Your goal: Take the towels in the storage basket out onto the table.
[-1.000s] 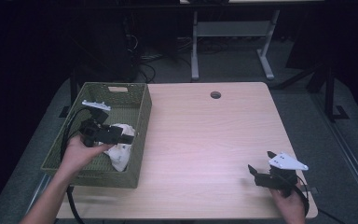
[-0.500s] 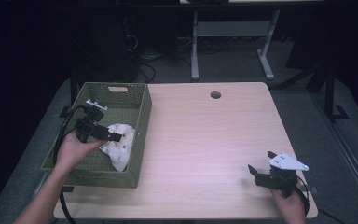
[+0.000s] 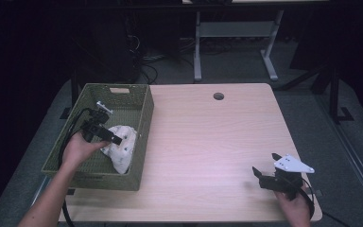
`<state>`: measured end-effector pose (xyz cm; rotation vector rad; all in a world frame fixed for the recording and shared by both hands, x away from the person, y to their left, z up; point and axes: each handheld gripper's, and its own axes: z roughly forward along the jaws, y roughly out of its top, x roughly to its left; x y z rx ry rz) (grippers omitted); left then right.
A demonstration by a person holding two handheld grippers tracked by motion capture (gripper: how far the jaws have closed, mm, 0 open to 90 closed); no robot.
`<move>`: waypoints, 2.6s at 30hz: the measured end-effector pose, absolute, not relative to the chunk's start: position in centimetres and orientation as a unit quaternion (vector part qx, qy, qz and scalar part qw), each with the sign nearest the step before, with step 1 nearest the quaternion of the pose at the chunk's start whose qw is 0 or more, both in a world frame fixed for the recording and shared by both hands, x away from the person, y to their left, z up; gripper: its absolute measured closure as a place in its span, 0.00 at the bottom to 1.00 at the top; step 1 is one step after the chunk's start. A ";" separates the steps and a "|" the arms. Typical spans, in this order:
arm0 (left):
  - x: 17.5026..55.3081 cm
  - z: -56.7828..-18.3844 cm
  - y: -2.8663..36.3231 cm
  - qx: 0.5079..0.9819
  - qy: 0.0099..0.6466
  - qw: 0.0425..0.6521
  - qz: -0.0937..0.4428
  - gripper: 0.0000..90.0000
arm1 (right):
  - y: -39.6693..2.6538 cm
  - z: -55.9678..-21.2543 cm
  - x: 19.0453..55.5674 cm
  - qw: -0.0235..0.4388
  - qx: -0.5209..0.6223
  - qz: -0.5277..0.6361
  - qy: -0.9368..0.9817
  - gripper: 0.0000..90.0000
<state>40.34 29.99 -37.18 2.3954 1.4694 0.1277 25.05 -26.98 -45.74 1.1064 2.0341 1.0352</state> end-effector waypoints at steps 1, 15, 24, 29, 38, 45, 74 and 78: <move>40.6 -37.5 30.2 0.837 0.522 0.156 0.042 0.29 | -26.9 -45.8 25.1 0.297 0.417 0.389 0.766 0.15; 41.9 -39.8 29.7 0.840 0.535 0.095 0.015 0.33 | -27.0 -45.7 25.0 0.298 0.416 0.390 0.766 0.15; 42.5 -41.1 29.4 0.840 0.539 0.060 0.005 0.42 | -27.0 -45.7 25.0 0.299 0.414 0.390 0.766 0.15; 42.8 -41.5 29.5 0.837 0.544 0.053 -0.003 0.49 | -27.0 -45.7 25.0 0.299 0.415 0.392 0.765 0.15; 42.8 -42.2 29.2 0.839 0.543 0.030 -0.004 0.58 | -26.9 -45.7 25.0 0.298 0.415 0.389 0.766 0.15; 42.8 -42.3 28.9 0.841 0.540 0.026 -0.008 0.74 | -26.9 -45.8 25.0 0.299 0.414 0.388 0.768 0.15; 39.5 -37.2 32.4 0.830 0.532 0.167 -0.022 0.87 | -26.8 -45.8 25.0 0.300 0.416 0.384 0.768 0.15; 39.1 -36.1 33.3 0.820 0.537 0.195 -0.023 0.87 | -26.7 -45.8 25.0 0.301 0.415 0.382 0.769 0.15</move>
